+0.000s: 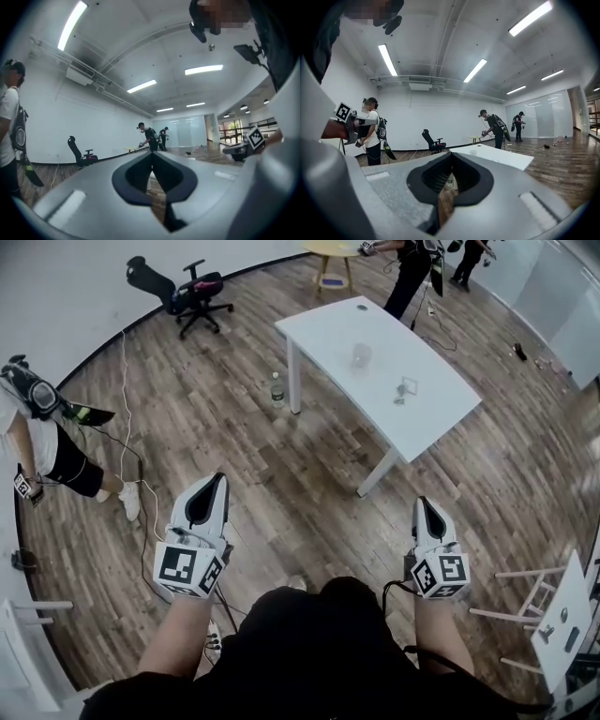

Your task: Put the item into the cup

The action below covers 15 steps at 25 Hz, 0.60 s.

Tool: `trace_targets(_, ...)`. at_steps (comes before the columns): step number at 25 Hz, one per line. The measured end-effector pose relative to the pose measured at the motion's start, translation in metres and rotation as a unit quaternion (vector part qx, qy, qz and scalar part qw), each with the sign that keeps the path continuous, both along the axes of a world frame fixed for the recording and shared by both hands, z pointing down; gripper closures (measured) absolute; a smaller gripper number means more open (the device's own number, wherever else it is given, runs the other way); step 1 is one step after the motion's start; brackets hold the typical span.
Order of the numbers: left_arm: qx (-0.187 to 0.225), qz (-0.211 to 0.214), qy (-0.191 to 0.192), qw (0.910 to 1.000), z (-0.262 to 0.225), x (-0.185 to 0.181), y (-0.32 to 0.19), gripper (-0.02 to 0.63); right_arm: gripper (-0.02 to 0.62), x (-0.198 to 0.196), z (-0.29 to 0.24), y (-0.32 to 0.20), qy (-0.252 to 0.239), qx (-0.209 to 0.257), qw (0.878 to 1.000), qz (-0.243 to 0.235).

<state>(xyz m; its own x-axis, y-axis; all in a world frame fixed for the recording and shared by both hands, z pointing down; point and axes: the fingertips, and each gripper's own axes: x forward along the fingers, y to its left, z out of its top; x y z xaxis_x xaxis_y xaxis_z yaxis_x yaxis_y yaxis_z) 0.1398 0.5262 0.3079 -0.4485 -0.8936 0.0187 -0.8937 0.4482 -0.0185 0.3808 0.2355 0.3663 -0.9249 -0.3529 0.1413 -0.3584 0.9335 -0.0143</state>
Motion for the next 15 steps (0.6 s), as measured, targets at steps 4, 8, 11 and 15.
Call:
trace_targets(4, -0.010, 0.007, -0.015, 0.9998, 0.001, -0.016, -0.013, 0.606, 0.594, -0.012, 0.015, -0.011, 0.007, -0.022, 1.000, 0.008)
trace_targets(8, -0.024, 0.003, -0.007, 0.9997, 0.017, -0.029, -0.025, 0.606, 0.594, -0.028, 0.024, -0.029, 0.014, -0.028, 0.999, 0.005)
trace_targets(11, -0.031, -0.007, -0.011, 0.9994, 0.020, -0.048, -0.035, 0.606, 0.594, -0.050, 0.031, -0.048, 0.016, -0.029, 0.999, 0.001)
trace_targets(15, -0.036, -0.017, -0.022, 0.9990, 0.017, -0.084, -0.057, 0.606, 0.594, -0.087, 0.031, -0.083, 0.006, -0.024, 1.000, 0.008)
